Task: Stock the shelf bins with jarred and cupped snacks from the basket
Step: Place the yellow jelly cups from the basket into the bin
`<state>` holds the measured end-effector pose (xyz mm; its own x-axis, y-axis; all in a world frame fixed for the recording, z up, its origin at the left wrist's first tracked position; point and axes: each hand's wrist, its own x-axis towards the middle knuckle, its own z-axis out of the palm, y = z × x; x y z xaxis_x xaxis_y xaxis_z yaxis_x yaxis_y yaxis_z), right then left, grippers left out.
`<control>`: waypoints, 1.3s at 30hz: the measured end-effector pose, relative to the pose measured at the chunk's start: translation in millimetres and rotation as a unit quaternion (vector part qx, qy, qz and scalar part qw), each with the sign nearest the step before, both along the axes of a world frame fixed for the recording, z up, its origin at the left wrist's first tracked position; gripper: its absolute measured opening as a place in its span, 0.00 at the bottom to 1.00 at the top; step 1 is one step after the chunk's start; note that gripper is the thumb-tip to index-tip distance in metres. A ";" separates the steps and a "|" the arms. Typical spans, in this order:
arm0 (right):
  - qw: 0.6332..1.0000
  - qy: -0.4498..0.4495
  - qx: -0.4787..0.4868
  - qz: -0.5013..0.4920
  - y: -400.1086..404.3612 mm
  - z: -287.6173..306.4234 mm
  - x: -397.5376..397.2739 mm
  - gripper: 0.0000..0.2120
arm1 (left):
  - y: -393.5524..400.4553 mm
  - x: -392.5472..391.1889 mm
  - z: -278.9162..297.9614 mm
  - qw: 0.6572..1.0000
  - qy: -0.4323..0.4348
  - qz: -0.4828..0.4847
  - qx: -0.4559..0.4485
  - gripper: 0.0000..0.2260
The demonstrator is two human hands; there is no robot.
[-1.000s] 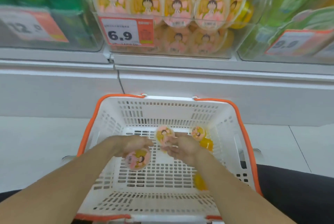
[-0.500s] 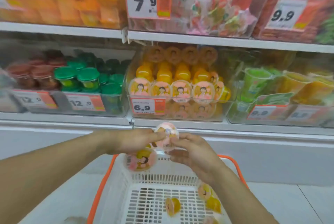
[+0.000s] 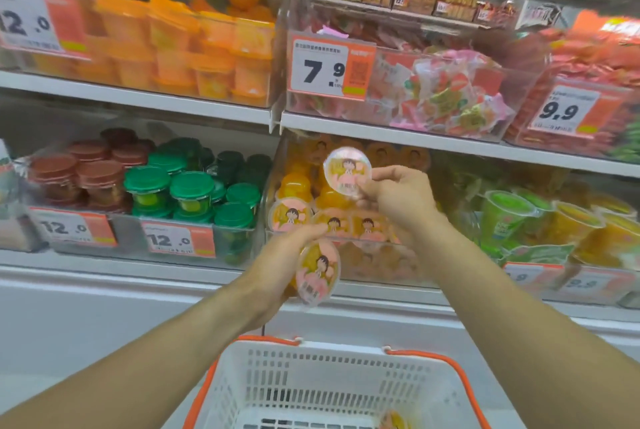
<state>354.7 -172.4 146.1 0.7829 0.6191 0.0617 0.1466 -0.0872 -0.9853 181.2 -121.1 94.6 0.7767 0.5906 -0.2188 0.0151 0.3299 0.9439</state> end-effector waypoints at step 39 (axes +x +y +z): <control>0.950 0.081 -0.071 0.292 -70.4 -33.9 -21.6 0.18 | -17.6 24.4 -18.4 0.931 -0.059 0.131 0.335 0.12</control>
